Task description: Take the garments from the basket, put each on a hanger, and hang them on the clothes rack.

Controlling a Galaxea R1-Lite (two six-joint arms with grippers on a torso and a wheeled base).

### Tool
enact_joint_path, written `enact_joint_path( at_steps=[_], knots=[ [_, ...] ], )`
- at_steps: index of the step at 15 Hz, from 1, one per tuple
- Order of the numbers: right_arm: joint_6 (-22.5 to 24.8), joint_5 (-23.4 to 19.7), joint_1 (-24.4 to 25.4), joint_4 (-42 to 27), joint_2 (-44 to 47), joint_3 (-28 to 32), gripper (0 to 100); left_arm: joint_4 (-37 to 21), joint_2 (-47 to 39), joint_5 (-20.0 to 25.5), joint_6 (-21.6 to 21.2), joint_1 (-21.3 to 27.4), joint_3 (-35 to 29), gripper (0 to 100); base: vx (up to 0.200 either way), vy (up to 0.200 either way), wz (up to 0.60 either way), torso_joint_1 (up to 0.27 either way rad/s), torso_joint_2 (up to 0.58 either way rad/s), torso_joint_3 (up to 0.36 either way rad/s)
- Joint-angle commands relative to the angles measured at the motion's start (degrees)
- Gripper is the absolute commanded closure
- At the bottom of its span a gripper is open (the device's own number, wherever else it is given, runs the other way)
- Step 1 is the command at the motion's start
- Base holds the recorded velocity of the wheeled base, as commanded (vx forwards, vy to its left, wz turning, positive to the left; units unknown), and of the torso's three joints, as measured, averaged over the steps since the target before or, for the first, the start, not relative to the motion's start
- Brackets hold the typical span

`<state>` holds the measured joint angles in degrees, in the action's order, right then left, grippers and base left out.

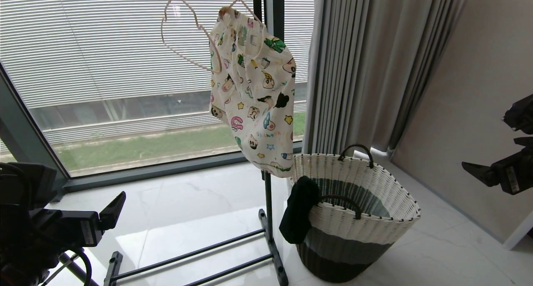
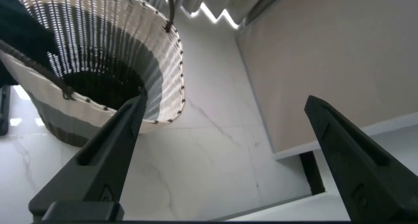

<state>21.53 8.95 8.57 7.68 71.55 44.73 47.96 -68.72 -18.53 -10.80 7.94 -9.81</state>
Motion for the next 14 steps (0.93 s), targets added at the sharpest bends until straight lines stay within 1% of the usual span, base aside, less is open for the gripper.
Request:
enact_joint_path(
  at_steps=[1,4,8,12,14],
  knots=[
    [0.0,0.02,-0.04,0.05,0.08,0.01,0,0.03,0.08,-0.02,-0.01,0.06,0.06,0,0.0,0.0,0.0,-0.041,0.15,0.115],
    [0.36,0.19,-0.04,0.05,0.08,0.01,0,0.03,-0.01,-0.02,-0.01,0.15,0.23,0,0.0,0.0,0.0,-0.01,0.05,0.031],
    [3.08,0.37,-0.04,0.05,-0.09,-0.08,0,0.03,-0.19,0.07,-0.01,0.24,0.23,0,0.0,0.0,0.0,0.0,0.0,0.0],
    [3.26,0.02,0.04,0.05,0.0,-0.08,0,0.03,-0.01,0.07,-0.01,0.5,0.32,0,0.0,0.0,0.0,0.0,0.0,0.0],
    [3.34,-0.25,0.04,0.05,0.0,-0.08,0,0.03,-0.01,0.07,-0.1,0.5,0.23,0,0.0,0.0,0.6,0.002,0.0,0.007]
  ],
)
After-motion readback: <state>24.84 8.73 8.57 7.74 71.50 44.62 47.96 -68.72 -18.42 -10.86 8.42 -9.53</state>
